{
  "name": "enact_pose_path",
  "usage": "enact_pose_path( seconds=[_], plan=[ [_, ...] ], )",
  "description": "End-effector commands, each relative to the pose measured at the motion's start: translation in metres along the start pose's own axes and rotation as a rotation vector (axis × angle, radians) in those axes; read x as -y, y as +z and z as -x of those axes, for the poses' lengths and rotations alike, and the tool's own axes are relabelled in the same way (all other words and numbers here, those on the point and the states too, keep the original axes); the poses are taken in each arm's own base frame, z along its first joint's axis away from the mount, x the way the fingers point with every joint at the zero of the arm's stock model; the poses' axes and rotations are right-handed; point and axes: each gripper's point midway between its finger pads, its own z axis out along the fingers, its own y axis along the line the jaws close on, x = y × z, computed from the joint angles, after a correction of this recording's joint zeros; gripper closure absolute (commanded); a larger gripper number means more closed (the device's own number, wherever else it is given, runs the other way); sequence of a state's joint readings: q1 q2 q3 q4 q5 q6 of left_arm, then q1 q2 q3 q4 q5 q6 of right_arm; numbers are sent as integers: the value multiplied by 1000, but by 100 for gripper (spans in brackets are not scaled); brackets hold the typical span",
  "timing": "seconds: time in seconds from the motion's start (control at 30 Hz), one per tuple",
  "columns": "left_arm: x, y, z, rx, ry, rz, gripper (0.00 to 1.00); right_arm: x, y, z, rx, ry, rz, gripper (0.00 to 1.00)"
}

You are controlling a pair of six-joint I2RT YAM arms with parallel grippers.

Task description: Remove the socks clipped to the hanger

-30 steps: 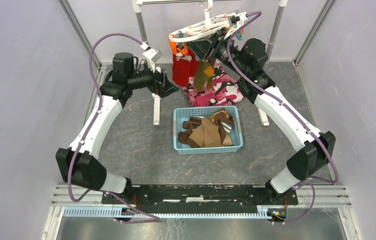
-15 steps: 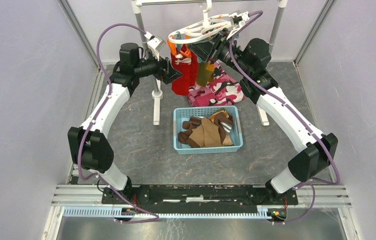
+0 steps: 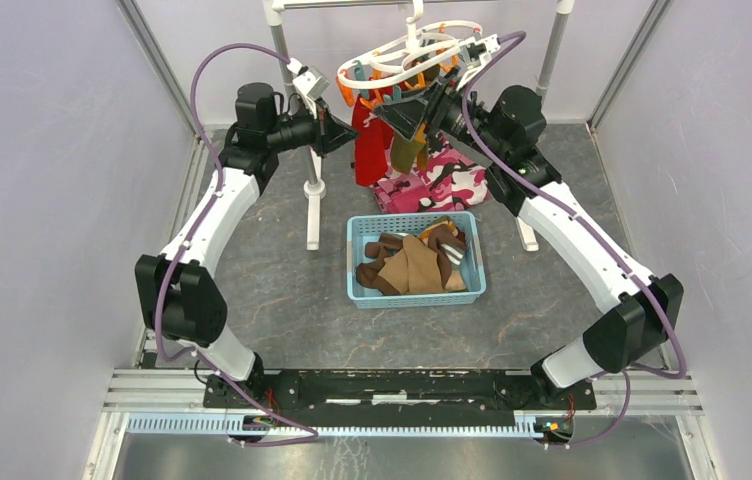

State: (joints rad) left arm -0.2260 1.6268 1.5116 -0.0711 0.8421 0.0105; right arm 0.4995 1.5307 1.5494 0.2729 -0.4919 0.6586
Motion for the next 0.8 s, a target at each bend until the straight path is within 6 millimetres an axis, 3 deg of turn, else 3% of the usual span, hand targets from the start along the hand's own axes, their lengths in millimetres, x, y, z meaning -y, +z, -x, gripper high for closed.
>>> enact_pose_path(
  seconds=[0.0, 0.13, 0.33, 0.43, 0.6, 0.77],
  plan=[
    [21, -12, 24, 54, 16, -29, 98, -15, -22, 8, 20, -51, 10, 23],
    [34, -22, 23, 53, -10, -39, 98, -6, -43, -14, -14, -73, -43, 16],
    [65, -39, 36, 76, -85, -73, 98, 18, -83, -69, -81, -56, -152, 7],
    [81, -44, 43, 82, -133, -102, 98, 27, -93, -97, -107, -61, -194, 6],
    [103, -43, 46, 70, -227, -141, 98, 19, -78, -120, -124, -91, -201, 4],
    [120, -35, 46, 57, -319, -167, 98, 4, -46, -119, -56, -142, -197, 2]
  ],
)
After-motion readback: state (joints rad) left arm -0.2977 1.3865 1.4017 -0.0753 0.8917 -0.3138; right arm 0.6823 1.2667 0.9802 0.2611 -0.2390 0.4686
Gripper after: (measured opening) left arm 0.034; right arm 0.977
